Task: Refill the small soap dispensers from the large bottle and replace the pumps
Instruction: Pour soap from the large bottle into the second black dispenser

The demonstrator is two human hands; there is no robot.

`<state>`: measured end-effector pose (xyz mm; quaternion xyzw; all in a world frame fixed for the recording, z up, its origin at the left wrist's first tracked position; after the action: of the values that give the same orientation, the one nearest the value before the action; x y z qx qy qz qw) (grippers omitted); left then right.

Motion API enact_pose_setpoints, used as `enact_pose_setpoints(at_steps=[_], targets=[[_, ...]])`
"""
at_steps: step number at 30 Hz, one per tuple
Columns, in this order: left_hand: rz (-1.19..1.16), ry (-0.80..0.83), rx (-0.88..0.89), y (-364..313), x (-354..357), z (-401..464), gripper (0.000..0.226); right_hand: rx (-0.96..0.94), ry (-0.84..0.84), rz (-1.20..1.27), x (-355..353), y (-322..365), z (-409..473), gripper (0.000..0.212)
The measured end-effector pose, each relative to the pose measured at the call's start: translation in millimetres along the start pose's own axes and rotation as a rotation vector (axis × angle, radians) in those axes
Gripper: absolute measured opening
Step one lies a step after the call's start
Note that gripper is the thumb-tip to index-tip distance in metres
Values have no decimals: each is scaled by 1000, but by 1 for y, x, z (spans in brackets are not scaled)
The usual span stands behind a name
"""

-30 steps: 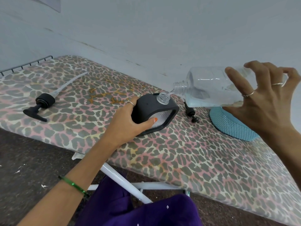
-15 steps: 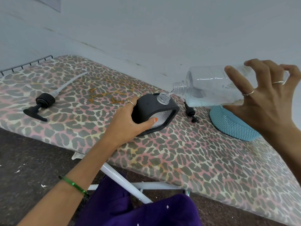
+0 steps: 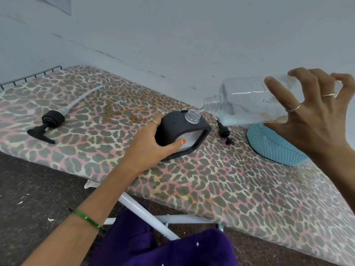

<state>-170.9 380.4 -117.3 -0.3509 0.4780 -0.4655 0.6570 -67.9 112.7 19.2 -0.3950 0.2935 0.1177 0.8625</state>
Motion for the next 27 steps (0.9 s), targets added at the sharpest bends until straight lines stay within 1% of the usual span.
enact_pose_setpoints(at_steps=[6, 13, 21, 27], targets=[[1, 4, 3, -1, 0, -1, 47, -5, -25, -24, -1, -1, 2, 79], [-8, -1, 1, -1, 0, 0, 45, -19, -38, -32, -2, -3, 4, 77], [-3, 7, 5, 1, 0, 0, 49, -40, -34, -43, -4, -3, 6, 84], [-11, 4, 3, 0, 0, 0, 46, -62, -64, -51, -5, -3, 7, 75]])
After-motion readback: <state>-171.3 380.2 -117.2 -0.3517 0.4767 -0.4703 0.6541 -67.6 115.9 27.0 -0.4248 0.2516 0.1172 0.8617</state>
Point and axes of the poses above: each hand's wrist, its own z-axis towards the middle knuckle, its own x-axis out of the palm, y = z × x, the point moved 1 cm from there along z, towards the middle knuckle, and after that the axes turned 14 degrees about y, right-handed, at the moved point
